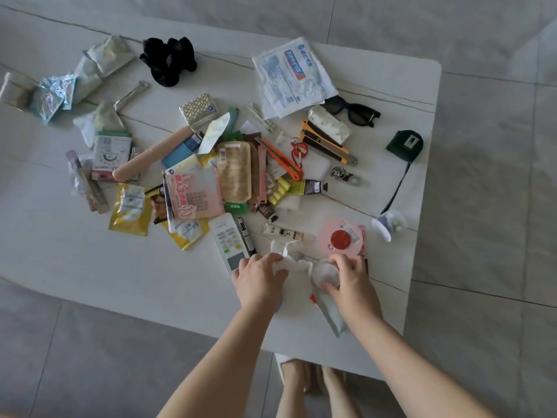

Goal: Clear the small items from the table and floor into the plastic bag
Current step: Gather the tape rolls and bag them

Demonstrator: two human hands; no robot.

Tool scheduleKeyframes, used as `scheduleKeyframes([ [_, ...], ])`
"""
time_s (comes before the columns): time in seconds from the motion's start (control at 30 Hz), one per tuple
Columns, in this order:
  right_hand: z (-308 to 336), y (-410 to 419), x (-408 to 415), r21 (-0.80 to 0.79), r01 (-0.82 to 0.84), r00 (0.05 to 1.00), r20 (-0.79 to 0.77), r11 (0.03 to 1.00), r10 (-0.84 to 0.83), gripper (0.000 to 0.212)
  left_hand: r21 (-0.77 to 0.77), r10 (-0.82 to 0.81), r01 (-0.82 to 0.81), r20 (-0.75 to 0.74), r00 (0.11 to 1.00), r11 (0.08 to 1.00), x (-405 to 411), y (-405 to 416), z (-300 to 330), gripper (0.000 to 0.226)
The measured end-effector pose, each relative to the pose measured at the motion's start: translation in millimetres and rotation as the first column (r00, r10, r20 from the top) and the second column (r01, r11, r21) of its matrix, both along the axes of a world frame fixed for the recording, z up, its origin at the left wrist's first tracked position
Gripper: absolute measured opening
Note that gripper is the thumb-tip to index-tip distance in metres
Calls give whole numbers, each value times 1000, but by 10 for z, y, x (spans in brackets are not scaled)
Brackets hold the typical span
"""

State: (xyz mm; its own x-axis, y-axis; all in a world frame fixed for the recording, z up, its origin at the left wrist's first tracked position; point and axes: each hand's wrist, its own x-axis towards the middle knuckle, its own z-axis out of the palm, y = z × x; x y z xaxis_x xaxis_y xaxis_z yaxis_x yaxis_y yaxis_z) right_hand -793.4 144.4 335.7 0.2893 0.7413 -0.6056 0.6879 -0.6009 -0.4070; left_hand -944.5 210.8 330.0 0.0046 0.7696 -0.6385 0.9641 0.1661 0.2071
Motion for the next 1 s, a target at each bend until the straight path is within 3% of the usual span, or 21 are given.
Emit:
scheduleKeyframes([
  [0.17,55,65,0,3,-3,999,-45,1000,3,18,-14,162,-162,116,980,987,-144,122,180,28],
  [0.33,115,135,-14,9,-6,998,-70,1000,7,5,-101,517,-507,212,830,856,-388,110,418,22],
  [0.47,73,142,-97,12,-54,991,-122,998,55,34,-187,674,-647,200,711,739,-529,-52,363,20],
  [0.6,-72,146,-234,64,-298,950,115,952,290,50,-242,742,-701,214,636,671,-575,-242,191,22],
  [0.7,-135,181,-359,58,-375,921,136,925,365,55,-252,758,-715,225,612,652,-579,-335,89,20],
  [0.8,-174,198,-409,35,-340,939,64,940,337,50,-259,774,-730,220,593,633,-608,-384,54,24],
  [1.0,-106,206,-317,168,-53,998,-34,984,59,30,-291,807,-753,242,539,590,-714,-429,35,25],
])
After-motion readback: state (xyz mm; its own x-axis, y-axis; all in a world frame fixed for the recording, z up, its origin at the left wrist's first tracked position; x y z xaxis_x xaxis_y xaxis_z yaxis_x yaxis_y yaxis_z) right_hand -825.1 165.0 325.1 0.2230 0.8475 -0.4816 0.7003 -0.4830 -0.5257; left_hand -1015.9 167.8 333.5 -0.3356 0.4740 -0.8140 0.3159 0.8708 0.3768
